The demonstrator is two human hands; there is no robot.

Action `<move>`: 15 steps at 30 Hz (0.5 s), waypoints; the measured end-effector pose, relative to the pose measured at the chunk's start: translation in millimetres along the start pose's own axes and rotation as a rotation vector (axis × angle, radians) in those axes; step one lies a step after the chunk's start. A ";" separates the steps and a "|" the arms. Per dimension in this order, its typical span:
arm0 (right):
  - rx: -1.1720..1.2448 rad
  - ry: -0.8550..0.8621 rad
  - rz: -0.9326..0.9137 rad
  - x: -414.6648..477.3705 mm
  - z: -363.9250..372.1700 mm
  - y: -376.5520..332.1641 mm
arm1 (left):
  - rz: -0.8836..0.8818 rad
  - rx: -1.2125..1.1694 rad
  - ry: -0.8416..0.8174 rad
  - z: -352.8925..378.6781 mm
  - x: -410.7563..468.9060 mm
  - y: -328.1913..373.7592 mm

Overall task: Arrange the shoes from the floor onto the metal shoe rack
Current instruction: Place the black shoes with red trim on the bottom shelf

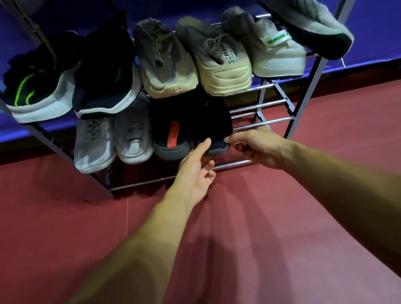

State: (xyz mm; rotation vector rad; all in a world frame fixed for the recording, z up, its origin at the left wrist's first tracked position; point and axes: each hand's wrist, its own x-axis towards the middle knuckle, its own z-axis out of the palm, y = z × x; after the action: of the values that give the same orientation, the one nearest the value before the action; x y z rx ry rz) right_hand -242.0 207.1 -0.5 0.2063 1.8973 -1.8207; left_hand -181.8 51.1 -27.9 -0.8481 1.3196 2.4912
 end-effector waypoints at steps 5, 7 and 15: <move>-0.118 0.038 -0.006 6.3 -1.1 -7.7 | 0.020 0.009 0.111 -10.9 2.0 -1.4; -0.166 0.038 -0.001 10.8 -2.6 -9.3 | 0.047 0.030 0.155 -22.4 0.4 1.0; -0.710 0.098 0.029 -2.6 5.0 -36.0 | 0.072 0.352 0.176 -50.6 -29.9 27.2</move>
State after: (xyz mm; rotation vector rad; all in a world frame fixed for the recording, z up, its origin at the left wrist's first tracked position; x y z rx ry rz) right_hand -254.3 199.5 32.9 0.0723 2.4554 -1.0335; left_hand -148.9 -2.9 -14.2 -0.9623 1.8074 2.1735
